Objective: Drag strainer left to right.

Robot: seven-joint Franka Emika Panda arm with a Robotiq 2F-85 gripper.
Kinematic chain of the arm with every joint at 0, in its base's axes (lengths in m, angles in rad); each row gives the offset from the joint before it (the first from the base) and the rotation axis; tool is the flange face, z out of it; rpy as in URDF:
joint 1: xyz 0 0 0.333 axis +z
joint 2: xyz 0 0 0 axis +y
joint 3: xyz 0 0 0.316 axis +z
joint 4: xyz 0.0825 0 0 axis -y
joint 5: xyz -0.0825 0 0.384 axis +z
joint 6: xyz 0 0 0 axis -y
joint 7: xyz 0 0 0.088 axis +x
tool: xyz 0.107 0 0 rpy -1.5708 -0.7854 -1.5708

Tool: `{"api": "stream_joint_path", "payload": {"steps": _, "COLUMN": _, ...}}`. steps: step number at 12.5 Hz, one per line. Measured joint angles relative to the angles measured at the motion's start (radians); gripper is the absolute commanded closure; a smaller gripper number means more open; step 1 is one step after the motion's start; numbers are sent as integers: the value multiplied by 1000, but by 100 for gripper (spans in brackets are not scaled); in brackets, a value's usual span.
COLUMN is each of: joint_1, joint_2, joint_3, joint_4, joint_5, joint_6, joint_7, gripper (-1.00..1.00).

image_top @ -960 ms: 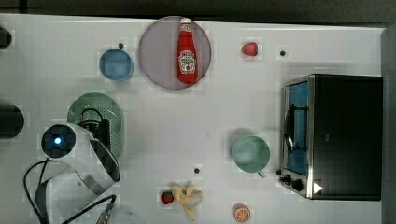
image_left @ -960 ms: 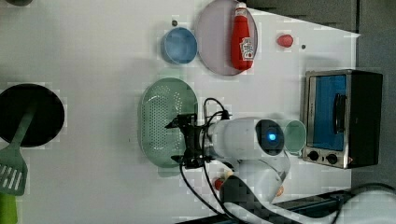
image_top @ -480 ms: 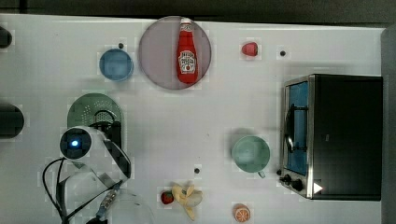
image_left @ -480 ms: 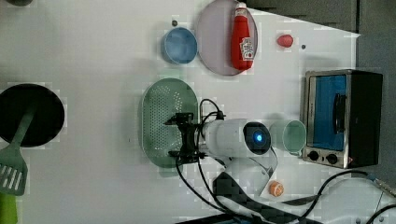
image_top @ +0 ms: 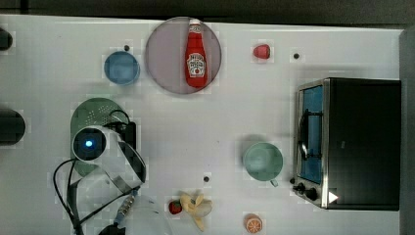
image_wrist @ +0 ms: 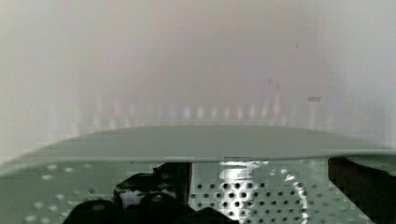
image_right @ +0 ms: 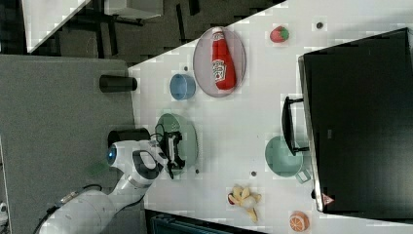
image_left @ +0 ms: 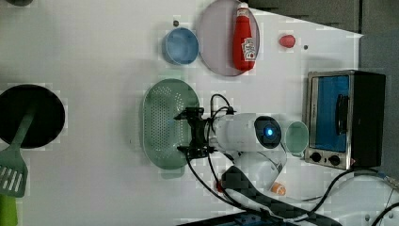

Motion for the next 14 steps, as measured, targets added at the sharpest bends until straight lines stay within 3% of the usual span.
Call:
{"api": "stream_joint_path", "payload": {"steps": 6, "joint_1": -70, "joint_2": -67, "joint_3": -28, "joint_4": -72, "joint_5": -9, "joint_6": 14, "joint_7": -25, "gripper": -100}}
{"api": "stream_joint_path", "payload": {"steps": 9, "joint_1": -138, "joint_2": -134, "joint_3": -38, "joint_4": -133, "joint_5": -25, "joint_6": 2, "joint_7": -70, "gripper": -100}}
{"api": "stream_joint_path", "payload": {"steps": 14, "joint_1": -208, "joint_2": -149, "joint_3": -94, "joint_4": -162, "joint_5": 27, "joint_6": -10, "joint_7": -176, "gripper": -100}}
